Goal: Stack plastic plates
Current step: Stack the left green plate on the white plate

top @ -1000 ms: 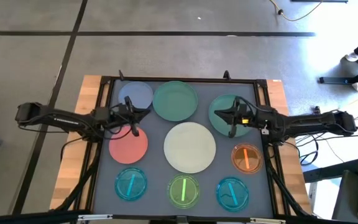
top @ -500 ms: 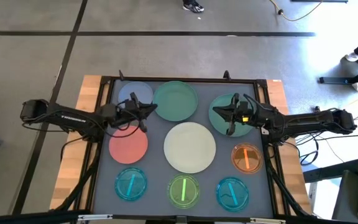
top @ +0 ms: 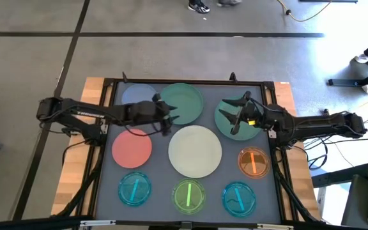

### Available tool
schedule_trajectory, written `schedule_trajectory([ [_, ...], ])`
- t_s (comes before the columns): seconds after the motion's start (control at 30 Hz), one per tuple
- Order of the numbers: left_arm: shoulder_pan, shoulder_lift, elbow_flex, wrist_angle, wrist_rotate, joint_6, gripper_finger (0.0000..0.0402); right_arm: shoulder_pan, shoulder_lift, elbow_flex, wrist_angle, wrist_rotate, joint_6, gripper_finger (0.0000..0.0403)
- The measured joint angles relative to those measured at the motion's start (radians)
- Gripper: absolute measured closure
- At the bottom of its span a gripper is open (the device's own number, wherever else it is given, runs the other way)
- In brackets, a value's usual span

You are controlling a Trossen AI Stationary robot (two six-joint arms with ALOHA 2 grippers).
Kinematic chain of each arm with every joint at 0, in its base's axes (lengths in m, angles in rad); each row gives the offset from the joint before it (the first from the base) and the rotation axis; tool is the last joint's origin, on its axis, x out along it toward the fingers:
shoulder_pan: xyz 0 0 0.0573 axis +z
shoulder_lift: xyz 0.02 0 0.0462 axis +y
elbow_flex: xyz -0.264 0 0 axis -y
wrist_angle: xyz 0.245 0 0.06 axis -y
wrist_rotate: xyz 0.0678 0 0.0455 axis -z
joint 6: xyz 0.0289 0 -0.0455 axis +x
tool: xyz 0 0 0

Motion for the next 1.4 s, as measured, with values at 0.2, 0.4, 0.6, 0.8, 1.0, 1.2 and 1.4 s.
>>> schedule_trajectory([
  [0.2, -0.006, 0.11, 0.107, -0.1, -0.001, 0.033, 0.0193, 0.0, 0.0, 0.018, -0.039, 0.0, 0.0, 0.015],
  [0.4, -0.027, 0.182, 0.123, -0.096, -0.07, 0.094, 0.0192, 0.0, 0.003, 0.018, -0.038, -0.001, 0.035, 0.0149],
  [0.6, -0.027, 0.281, 0.123, -0.094, 0.002, 0.106, 0.0192, 0.0, 0.003, 0.018, -0.037, -0.001, 0.036, 0.015],
  [0.8, 0.031, 0.357, 0.123, -0.094, 0.062, 0.111, 0.0191, 0.0, 0.003, 0.018, -0.038, -0.001, 0.035, 0.015],
  [1.0, 0.079, 0.385, 0.123, -0.093, 0.128, 0.111, 0.0191, 0.0, 0.003, 0.018, -0.049, -0.001, 0.035, 0.015],
  [1.2, 0.096, 0.387, 0.123, -0.093, 0.149, 0.111, 0.0191, 0.0, 0.003, 0.018, -0.053, -0.001, 0.034, 0.015],
  [1.4, 0.114, 0.387, 0.123, -0.11, 0.156, 0.09, 0.0191, 0.0, 0.003, 0.018, -0.053, -0.001, 0.035, 0.015],
])
